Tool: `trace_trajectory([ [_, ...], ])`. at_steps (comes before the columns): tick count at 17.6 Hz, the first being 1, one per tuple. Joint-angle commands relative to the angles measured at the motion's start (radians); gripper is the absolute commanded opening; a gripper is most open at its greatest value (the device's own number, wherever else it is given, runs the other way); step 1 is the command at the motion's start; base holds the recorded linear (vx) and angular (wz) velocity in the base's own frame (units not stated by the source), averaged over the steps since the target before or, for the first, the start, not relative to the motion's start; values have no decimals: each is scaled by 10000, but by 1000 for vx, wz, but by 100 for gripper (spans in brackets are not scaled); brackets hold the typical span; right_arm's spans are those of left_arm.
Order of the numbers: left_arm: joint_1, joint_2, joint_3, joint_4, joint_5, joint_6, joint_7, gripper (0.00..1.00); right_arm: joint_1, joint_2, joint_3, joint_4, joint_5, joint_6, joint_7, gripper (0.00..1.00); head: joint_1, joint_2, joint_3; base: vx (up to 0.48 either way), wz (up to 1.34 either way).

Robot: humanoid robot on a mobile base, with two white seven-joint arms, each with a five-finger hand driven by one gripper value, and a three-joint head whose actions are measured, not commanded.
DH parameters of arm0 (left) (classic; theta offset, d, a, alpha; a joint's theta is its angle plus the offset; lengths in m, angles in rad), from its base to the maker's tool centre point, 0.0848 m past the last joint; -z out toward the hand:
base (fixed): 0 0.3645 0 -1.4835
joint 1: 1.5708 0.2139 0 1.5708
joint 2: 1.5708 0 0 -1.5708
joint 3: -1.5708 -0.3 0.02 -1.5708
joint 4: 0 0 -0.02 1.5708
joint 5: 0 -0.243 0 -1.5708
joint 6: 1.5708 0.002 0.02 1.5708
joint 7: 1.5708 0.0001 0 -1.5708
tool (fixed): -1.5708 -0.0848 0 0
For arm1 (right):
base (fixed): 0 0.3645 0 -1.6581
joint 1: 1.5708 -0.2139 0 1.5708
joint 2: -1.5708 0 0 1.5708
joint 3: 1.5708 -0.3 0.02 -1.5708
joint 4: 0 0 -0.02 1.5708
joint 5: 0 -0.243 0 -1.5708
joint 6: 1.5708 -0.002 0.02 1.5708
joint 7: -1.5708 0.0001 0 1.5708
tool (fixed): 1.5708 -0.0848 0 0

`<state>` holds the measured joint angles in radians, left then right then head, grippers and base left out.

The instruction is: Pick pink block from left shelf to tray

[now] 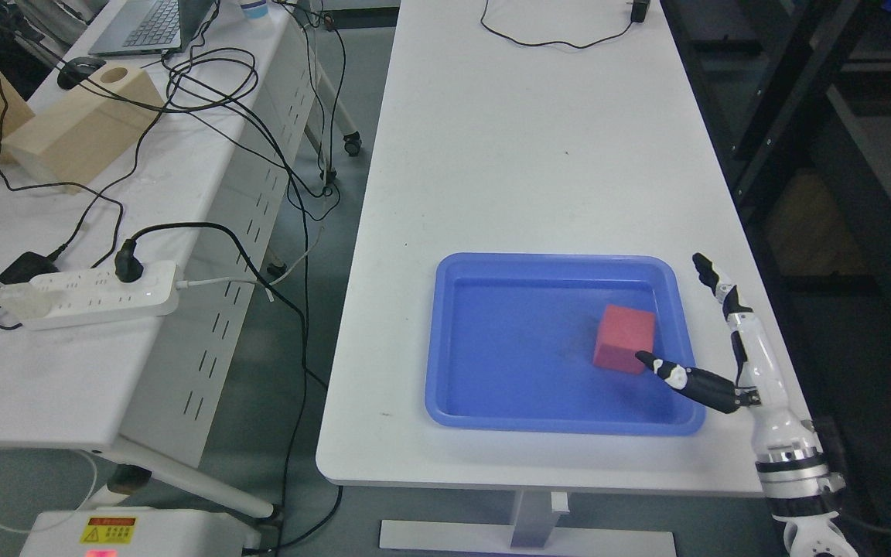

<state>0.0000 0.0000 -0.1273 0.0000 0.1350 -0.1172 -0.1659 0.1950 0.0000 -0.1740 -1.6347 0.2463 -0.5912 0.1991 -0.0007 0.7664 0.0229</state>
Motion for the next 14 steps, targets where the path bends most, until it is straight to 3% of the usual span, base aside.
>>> trace_trajectory([
  [1, 199, 174, 0, -175, 0, -9, 3, 100, 13, -175, -575, -5, -3705, 97, -28, 99, 0, 0, 0, -98, -20],
  [5, 199, 174, 0, -175, 0, -9, 3, 100, 13, -175, -622, -5, -3705, 526, -43, 99, 0, 0, 0, -97, -24],
  [11, 199, 174, 0, -175, 0, -9, 3, 100, -33, -175, -591, 10, -3675, 2855, 49, 99, 0, 0, 0, -115, -4],
  [14, 199, 174, 0, -175, 0, -9, 3, 100, -78, -175, -561, 10, -3644, 3440, 49, 99, 0, 0, 0, -121, -11],
])
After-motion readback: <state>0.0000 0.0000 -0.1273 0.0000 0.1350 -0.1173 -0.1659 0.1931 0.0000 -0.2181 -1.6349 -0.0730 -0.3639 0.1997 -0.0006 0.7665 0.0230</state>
